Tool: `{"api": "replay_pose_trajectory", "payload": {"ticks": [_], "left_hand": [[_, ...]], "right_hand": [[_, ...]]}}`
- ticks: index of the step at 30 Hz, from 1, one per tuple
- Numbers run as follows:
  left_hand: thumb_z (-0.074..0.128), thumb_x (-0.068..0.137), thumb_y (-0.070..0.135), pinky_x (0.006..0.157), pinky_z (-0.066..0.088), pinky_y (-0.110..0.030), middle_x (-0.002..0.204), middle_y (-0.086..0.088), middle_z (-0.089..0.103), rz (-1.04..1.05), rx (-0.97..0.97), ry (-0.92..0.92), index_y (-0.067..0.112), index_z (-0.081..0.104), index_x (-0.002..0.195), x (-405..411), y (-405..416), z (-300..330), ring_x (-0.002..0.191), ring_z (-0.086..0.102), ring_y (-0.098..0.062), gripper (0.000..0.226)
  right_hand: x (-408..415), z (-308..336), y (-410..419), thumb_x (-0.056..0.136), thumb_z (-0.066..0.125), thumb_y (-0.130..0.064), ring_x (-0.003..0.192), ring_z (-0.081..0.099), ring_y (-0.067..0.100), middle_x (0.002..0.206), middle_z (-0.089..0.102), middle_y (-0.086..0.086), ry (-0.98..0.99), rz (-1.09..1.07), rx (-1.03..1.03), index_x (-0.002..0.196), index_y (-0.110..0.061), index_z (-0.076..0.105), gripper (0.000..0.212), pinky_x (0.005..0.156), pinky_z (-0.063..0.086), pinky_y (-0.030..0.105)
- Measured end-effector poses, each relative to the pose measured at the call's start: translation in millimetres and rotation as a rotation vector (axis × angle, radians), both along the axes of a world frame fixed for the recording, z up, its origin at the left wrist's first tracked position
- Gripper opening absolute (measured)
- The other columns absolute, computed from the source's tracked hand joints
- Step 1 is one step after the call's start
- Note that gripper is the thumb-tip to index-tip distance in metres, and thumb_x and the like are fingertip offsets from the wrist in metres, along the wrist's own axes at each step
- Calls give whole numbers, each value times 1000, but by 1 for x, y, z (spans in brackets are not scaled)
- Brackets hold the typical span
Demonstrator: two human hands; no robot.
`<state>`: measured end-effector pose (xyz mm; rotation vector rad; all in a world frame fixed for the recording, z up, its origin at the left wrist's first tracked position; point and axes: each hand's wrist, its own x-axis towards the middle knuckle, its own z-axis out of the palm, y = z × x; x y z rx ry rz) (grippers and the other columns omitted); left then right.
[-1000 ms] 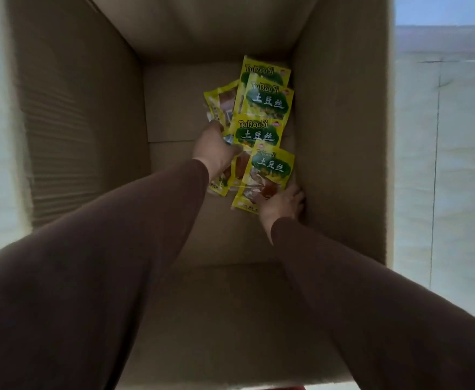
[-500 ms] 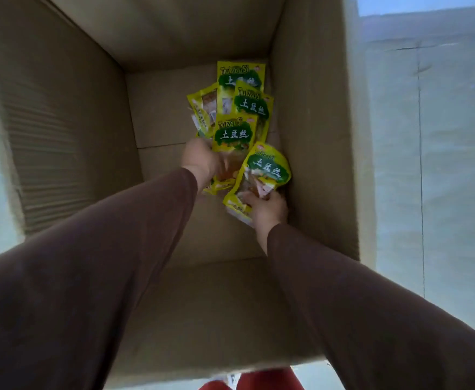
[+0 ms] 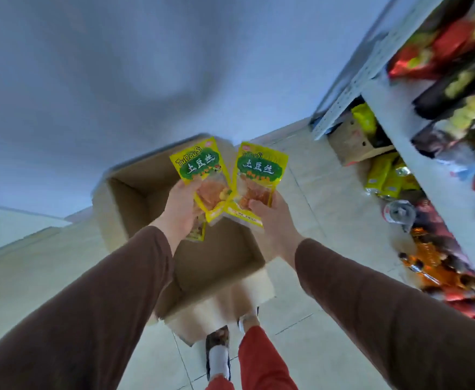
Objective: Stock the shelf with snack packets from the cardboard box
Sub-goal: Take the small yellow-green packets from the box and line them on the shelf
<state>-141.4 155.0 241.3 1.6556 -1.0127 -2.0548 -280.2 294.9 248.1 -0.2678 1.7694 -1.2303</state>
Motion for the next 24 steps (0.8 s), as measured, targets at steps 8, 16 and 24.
{"api": "replay_pose_trajectory", "payload": {"ticks": [8,16,24], "left_hand": [[57,89,-10,74,57,-29,79,8,77,-418,-172,259,25,64,100,-139,130,275,75,73,-12,37],[72,82,2,92,55,-50,111,-18,73,-855,-361,505,3,69,112,-279,362,415,100,72,-30,31],[72,89,16,97,52,-53,106,-2,77,-1090,-449,595,20,70,108,-398,626,468,104,71,-26,19]], "right_hand": [[-98,275,168,82,75,-19,97,74,23,101,77,1,210,-321,-123,115,-20,68,34,94,58,48],[-161,429,425,91,72,-15,90,75,25,97,76,6,378,-704,-277,111,-18,68,21,77,62,47],[-222,476,694,91,72,-17,91,72,27,89,76,2,561,-987,-202,95,-20,67,8,97,54,56]]}}
